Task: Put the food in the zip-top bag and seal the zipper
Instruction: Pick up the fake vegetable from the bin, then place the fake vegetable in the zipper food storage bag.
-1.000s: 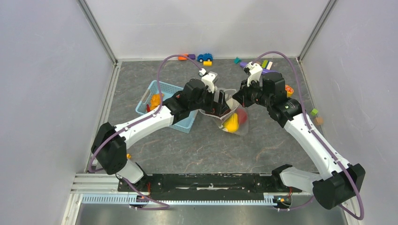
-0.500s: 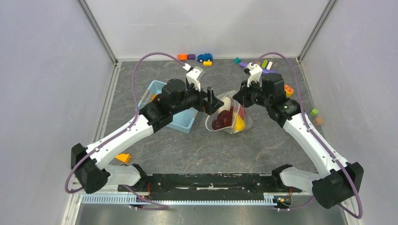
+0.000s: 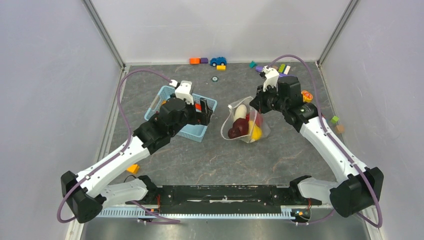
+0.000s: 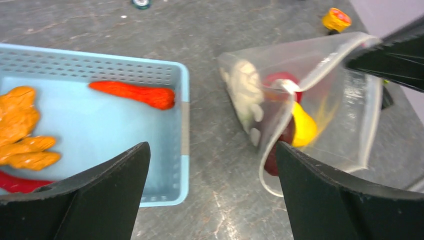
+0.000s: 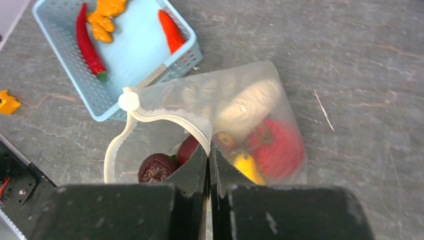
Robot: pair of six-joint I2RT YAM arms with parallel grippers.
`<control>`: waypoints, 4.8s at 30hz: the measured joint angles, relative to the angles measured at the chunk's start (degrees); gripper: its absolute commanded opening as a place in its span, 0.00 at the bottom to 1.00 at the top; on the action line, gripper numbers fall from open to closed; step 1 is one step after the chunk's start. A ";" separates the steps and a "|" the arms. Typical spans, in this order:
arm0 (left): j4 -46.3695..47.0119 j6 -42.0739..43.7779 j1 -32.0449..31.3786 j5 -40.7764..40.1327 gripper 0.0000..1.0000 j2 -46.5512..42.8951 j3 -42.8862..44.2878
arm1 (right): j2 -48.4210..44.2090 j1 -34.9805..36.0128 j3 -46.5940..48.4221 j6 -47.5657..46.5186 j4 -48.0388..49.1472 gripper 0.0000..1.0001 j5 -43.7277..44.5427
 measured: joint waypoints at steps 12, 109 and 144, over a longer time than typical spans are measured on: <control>-1.73 -6.75 13.46 -1.62 1.00 0.85 -2.58 | -0.11 -1.01 7.76 0.46 -15.10 0.05 15.10; 14.84 -48.96 24.90 7.06 0.32 49.99 8.41 | 4.68 -7.76 -7.28 13.94 4.50 0.04 7.41; 15.39 -44.33 24.59 -2.29 0.02 25.57 -4.72 | 2.01 -8.98 -9.70 12.81 4.72 0.04 6.08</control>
